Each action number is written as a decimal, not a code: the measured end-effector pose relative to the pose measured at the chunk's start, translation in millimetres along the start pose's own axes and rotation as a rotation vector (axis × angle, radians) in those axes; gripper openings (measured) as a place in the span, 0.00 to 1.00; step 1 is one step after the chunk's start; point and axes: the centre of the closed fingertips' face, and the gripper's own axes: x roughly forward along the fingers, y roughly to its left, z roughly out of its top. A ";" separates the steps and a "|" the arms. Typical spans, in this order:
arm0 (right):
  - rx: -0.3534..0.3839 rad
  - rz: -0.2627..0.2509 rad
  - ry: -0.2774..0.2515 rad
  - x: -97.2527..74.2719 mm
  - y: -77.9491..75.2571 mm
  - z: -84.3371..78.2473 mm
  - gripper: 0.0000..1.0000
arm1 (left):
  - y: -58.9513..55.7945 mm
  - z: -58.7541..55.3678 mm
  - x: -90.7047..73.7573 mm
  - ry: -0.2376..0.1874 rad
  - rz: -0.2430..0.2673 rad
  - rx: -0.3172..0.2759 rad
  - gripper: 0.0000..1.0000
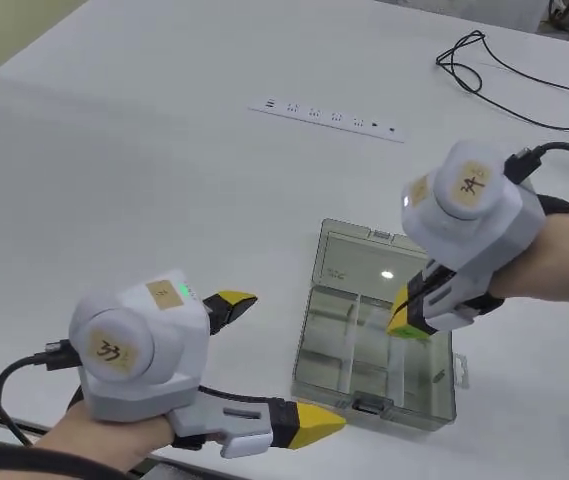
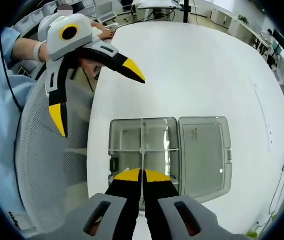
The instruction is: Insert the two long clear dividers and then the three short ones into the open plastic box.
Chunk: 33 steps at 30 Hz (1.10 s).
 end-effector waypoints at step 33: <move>-0.064 -0.082 0.084 43.7 1.5 -11.0 0.02 | -6.5 -0.5 1.3 -0.003 -0.011 -0.007 0.92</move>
